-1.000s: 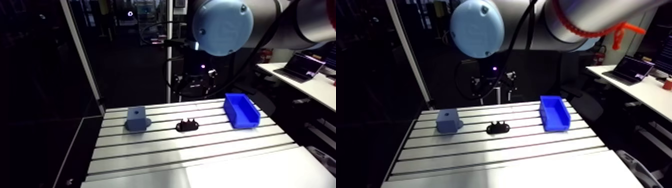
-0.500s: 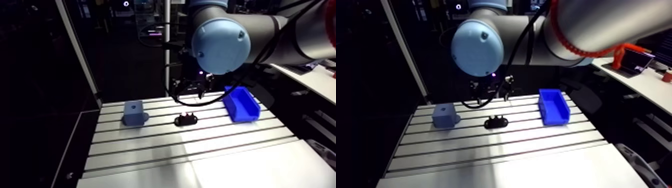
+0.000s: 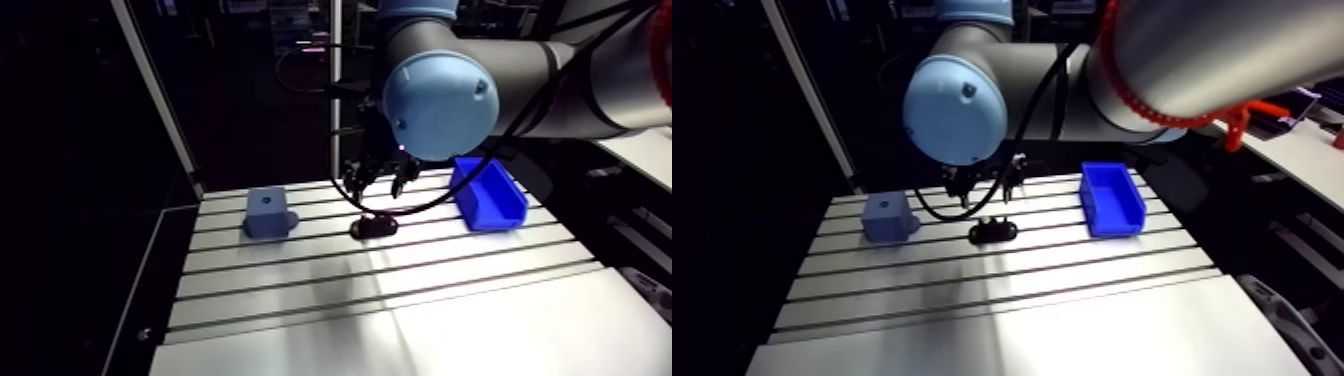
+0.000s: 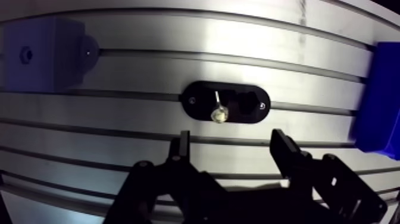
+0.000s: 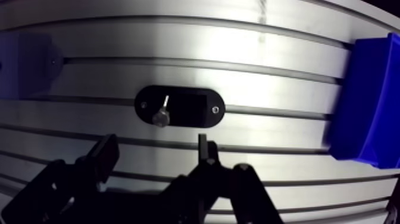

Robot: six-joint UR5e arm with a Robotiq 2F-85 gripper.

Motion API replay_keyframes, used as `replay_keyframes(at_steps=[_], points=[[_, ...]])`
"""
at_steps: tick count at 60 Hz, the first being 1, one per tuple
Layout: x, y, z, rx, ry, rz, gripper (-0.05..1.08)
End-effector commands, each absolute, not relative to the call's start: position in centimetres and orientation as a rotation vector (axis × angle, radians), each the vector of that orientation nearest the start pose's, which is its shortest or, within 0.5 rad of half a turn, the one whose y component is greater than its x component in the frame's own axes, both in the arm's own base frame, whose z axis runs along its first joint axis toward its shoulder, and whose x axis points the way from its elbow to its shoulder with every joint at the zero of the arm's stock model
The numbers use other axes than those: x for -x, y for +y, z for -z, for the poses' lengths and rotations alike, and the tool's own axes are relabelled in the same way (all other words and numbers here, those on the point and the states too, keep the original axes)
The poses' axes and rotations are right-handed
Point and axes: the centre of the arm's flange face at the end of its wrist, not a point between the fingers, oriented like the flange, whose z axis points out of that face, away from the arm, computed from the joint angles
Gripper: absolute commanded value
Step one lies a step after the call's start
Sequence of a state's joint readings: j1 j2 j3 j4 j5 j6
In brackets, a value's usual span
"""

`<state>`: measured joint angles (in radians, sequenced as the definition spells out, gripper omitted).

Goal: Pick up the M10 bolt and insert it into the hex recess until seated.

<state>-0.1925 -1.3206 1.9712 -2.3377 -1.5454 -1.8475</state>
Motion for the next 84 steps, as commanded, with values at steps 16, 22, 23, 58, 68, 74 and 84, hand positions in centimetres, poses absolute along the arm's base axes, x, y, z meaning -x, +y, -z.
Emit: replay_keyframes(at_steps=[16,22,23,58,68,74,84], points=[[54.7,-3.3,-23.3,0.137,3.244,0.002,0.29],[54.6,-3.4,-23.0,0.135,3.238,0.004,0.32],[54.7,-3.4,-22.9,0.135,3.238,0.002,0.32],[55.7,-3.1,-21.0,0.13,3.25,-0.01,0.4],[55.7,-3.2,-21.0,0.133,3.25,-0.007,0.4],[55.6,-3.3,-21.0,0.135,3.249,-0.007,0.41],[55.7,-3.6,-20.9,0.145,3.249,-0.006,0.41]])
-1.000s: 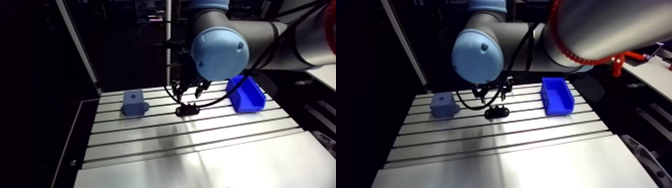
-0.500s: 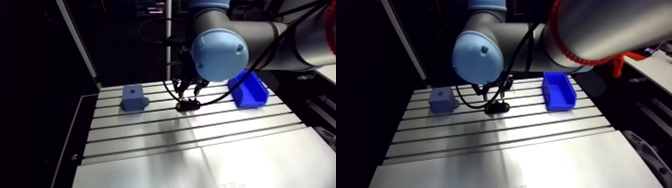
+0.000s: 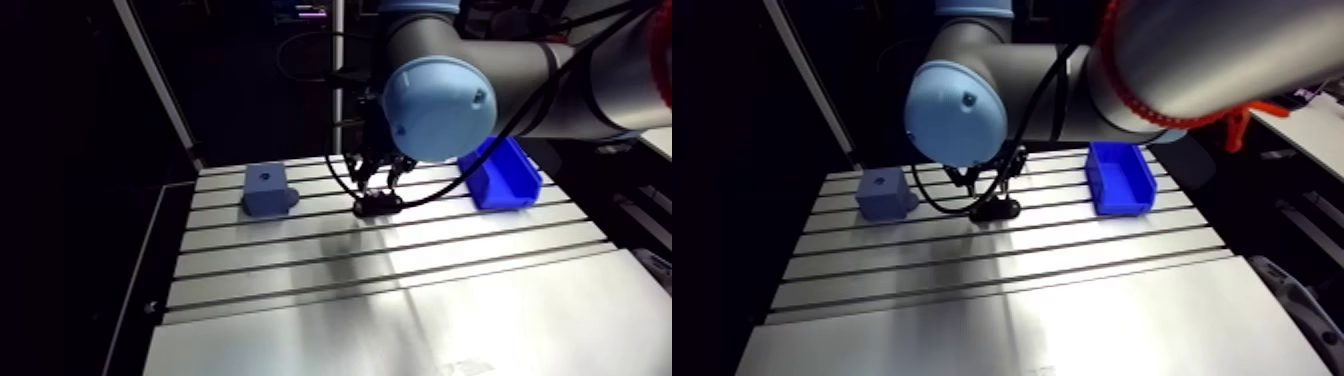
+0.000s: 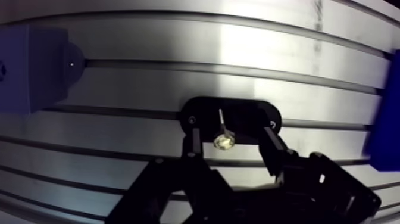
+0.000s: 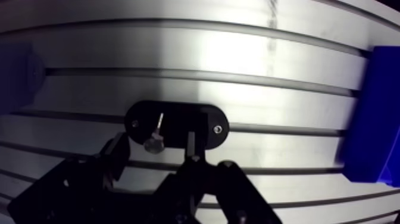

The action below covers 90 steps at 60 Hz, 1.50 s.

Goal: Pick up the M10 bolt and insert it into the hex recess until seated.

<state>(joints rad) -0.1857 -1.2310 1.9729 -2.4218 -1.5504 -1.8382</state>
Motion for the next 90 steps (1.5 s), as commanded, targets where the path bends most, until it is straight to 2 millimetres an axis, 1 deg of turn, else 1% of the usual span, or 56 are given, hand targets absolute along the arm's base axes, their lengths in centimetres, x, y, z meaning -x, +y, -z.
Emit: replay_keyframes(at_steps=[1,33,36,48,90], points=[[55.68,-3.57,-20.9,0.145,3.249,-0.006,0.41],[55.8,-3.55,-20.25,0.149,3.238,-0.015,0.45],[55.86,-3.55,-20.29,0.149,3.239,-0.016,0.48],[55.85,-3.63,-20.28,0.149,3.238,-0.015,0.48],[55.74,-3.8,-20.36,0.151,3.237,-0.017,0.58]])
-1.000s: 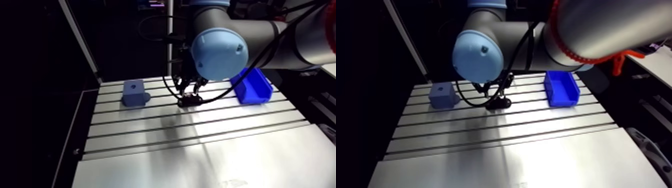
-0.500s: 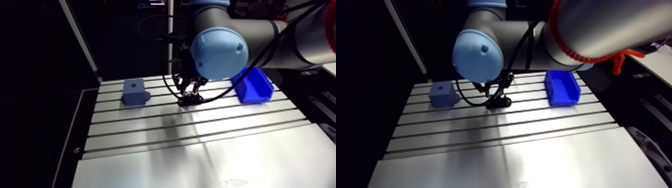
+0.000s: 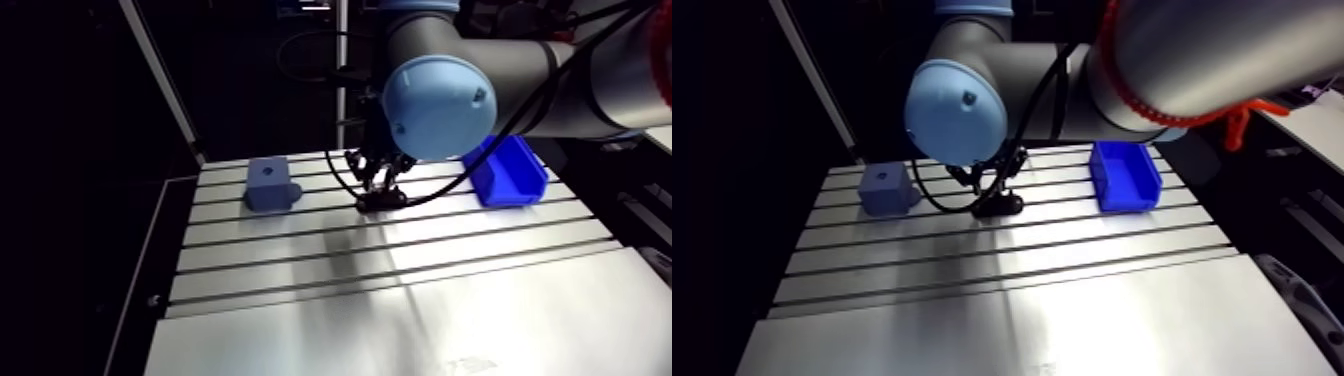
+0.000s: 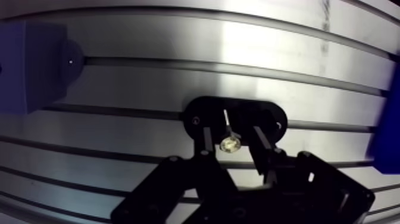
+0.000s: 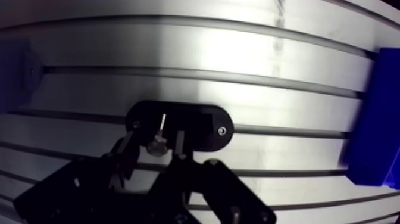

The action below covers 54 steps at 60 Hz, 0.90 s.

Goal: Pick up the M10 bolt and insert it into the hex recess until seated.

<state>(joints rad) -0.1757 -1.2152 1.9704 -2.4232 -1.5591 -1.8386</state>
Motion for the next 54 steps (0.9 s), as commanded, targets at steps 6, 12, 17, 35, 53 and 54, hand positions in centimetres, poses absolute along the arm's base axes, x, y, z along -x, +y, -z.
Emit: replay_keyframes(at_steps=[6,12,17,35,53,54], points=[[55.74,-3.8,-20.36,0.151,3.237,-0.017,0.61],[55.74,-3.8,-20.26,0.151,3.234,-0.016,0.61],[55.68,-3.81,-20.2,0.151,3.233,-0.015,0.61],[55.67,-3.8,-20.19,0.151,3.231,-0.015,0.63],[55.67,-3.82,-20.19,0.151,3.231,-0.015,0.64],[55.67,-3.82,-20.19,0.151,3.231,-0.015,0.64]])
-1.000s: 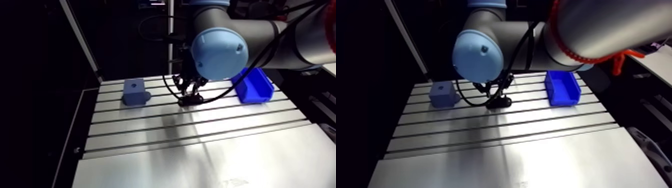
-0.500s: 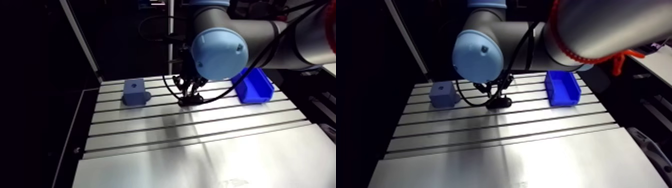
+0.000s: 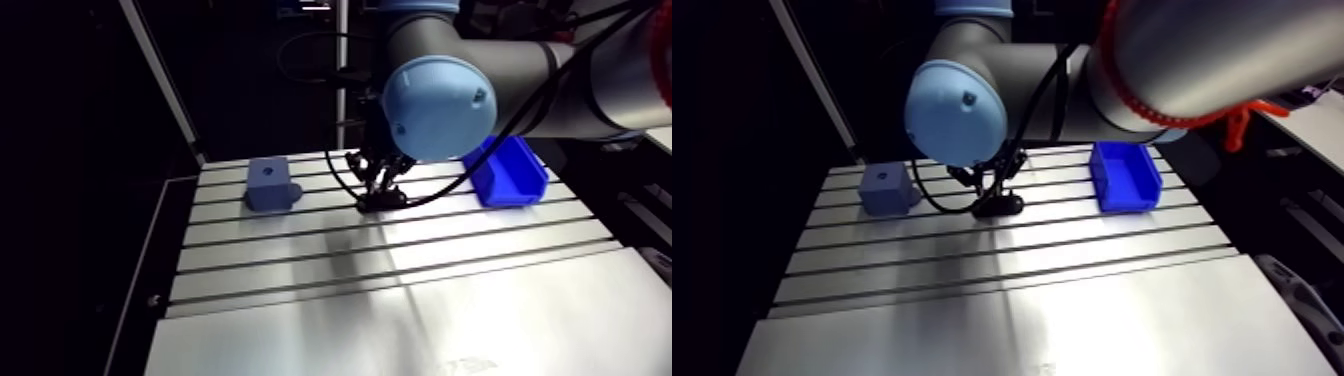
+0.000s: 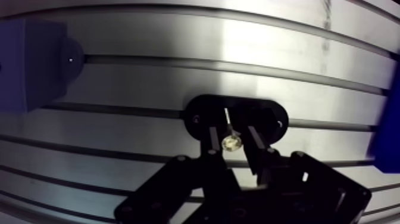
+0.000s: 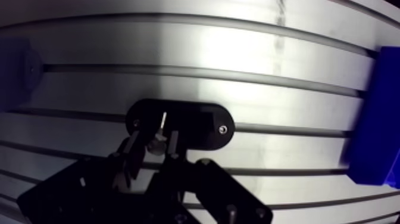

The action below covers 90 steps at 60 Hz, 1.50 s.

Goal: Pick up the M10 bolt and insert it into the hex recess until seated.

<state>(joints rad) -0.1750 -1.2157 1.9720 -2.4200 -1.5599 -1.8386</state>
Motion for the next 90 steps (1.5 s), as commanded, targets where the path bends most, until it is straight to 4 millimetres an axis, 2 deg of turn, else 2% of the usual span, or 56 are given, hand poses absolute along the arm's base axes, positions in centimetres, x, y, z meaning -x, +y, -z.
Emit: replay_keyframes(at_steps=[1,59,90], points=[[55.67,-3.82,-20.19,0.151,3.231,-0.015,0.64],[55.69,-3.84,-20.11,0.153,3.227,-0.008,0.69],[55.98,-3.73,-20.9,0.166,3.243,-0.025,0.75]])
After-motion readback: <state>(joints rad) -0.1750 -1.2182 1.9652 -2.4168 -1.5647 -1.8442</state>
